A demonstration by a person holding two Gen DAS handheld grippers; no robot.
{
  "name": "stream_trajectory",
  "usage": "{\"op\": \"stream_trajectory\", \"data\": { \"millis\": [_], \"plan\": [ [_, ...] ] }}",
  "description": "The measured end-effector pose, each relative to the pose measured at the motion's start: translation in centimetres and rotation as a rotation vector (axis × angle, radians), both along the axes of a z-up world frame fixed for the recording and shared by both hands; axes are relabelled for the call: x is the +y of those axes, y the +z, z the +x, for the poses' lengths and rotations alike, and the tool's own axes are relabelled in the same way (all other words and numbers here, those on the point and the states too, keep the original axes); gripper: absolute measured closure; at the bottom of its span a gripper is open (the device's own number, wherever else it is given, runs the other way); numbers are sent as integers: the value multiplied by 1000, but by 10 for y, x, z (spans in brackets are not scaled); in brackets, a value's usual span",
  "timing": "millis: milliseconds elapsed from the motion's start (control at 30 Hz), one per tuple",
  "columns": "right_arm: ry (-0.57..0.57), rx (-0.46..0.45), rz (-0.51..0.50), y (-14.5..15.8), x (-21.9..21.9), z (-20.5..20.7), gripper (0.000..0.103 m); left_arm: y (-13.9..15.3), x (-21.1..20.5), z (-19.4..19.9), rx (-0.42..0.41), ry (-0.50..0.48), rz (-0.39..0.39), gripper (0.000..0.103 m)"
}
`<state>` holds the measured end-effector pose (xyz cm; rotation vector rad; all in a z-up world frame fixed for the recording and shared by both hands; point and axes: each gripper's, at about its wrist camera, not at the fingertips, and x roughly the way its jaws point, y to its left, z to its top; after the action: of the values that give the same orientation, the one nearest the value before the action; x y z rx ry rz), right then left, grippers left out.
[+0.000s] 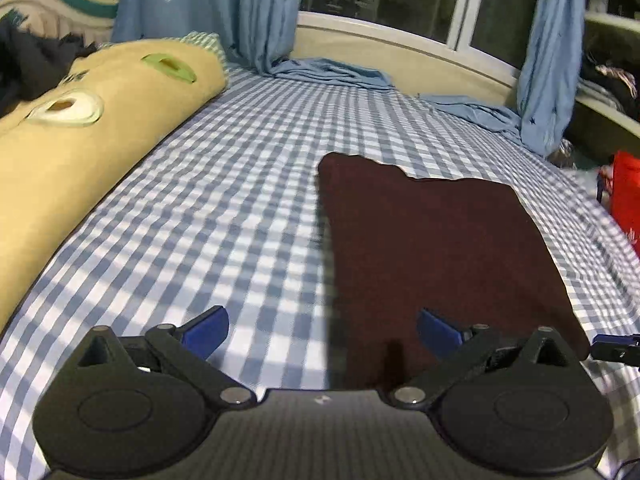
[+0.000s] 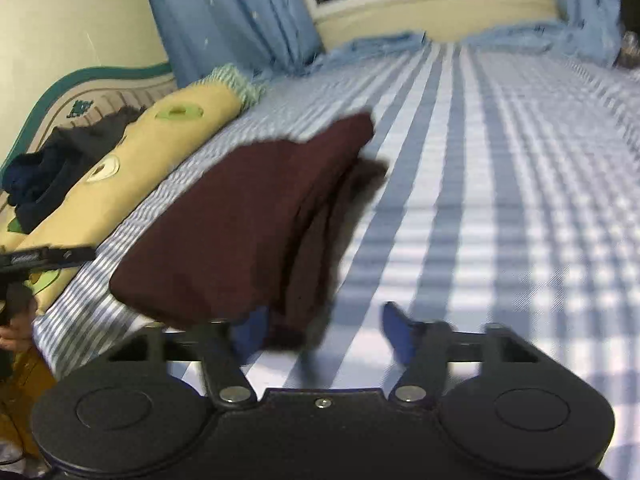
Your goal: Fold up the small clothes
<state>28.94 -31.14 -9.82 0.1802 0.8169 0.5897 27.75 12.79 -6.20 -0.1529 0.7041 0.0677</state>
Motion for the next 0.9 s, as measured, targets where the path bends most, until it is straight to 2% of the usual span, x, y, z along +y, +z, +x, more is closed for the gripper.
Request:
{"op": "stream_trajectory", "data": {
  "millis": [133,200,233,267,333,367,400,533,600,667,767,800,833,900],
  "plan": [
    [41,-51,51,-1,19,0,49,-1,-21,12,-21,36,148,1],
    [62,-75,65,5,30,3,50,-4,-21,17,-9,61,183,1],
    [84,-85,54,7,35,3,54,-6,-17,18,3,72,177,1],
    [101,-87,35,6,38,5,63,-8,-12,19,14,81,163,2],
    [127,-42,-3,2,43,11,74,-11,-3,17,27,102,144,2],
    [111,-40,-11,2,41,11,84,-12,1,17,30,103,142,2],
    [105,-32,12,3,37,11,87,-13,2,16,31,89,141,2],
    [46,20,278,12,3,14,91,-21,-10,11,68,-19,176,2],
    [33,28,298,13,-6,15,91,-37,-15,8,104,-32,243,2],
    [39,58,239,1,-3,15,92,-55,-14,7,128,-39,278,1],
    [52,95,136,-24,4,13,92,-58,-4,6,126,-20,203,0],
    [53,89,140,-27,4,12,92,-56,-3,7,127,-28,203,0],
    [55,87,152,-27,2,12,90,-54,-4,5,122,-35,214,1],
    [48,95,164,-20,-4,13,72,-50,-3,-1,101,-40,225,3]
  ]
}}
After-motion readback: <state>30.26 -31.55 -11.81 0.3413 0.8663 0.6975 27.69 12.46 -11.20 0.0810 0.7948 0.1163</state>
